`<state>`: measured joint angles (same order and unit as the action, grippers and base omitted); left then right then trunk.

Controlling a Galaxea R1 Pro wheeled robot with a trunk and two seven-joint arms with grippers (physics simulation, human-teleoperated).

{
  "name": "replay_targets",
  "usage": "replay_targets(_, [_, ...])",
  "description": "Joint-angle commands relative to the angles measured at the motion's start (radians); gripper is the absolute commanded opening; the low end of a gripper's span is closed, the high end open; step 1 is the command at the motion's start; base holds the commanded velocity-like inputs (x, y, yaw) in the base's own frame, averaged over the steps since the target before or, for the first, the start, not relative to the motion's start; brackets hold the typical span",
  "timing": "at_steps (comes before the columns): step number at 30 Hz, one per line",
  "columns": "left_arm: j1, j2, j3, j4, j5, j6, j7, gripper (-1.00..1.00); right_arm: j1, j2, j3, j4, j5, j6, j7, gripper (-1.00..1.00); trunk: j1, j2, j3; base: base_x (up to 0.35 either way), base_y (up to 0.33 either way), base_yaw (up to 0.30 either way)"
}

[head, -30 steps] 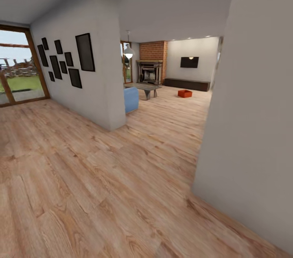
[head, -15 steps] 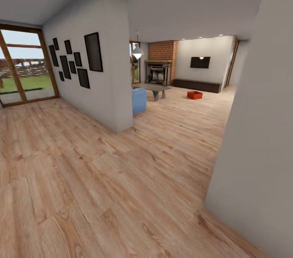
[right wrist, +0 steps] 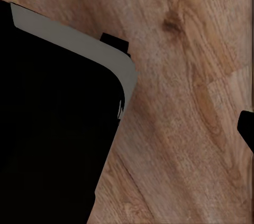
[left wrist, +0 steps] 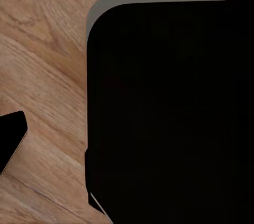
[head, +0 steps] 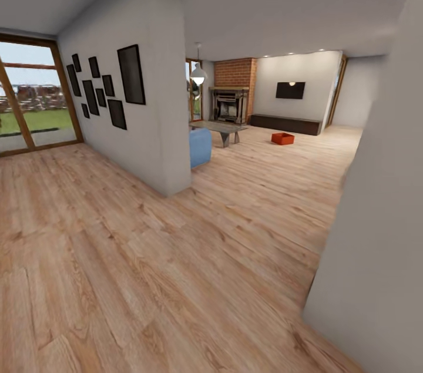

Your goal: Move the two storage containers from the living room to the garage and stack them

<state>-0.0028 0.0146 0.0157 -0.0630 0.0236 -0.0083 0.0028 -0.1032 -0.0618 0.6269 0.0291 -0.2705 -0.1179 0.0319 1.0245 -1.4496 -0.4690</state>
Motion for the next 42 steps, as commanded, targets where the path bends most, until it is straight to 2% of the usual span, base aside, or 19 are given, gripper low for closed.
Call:
replay_targets(1, [0.0, 0.0, 0.001, 0.0, 0.002, -0.001, 0.0, 1.0, -0.001, 0.0, 0.008, 0.003, -0.01, -0.006, 0.003, 1.0, 0.001, 0.0, -0.001, 0.321, 0.0, 0.0])
replay_targets(42, [0.0, 0.001, 0.001, 0.0, 0.002, -0.001, 0.0, 1.0, -0.001, 0.0, 0.008, 0.003, -0.011, -0.006, 0.003, 1.0, 0.001, 0.0, -0.001, 0.321, 0.0, 0.0])
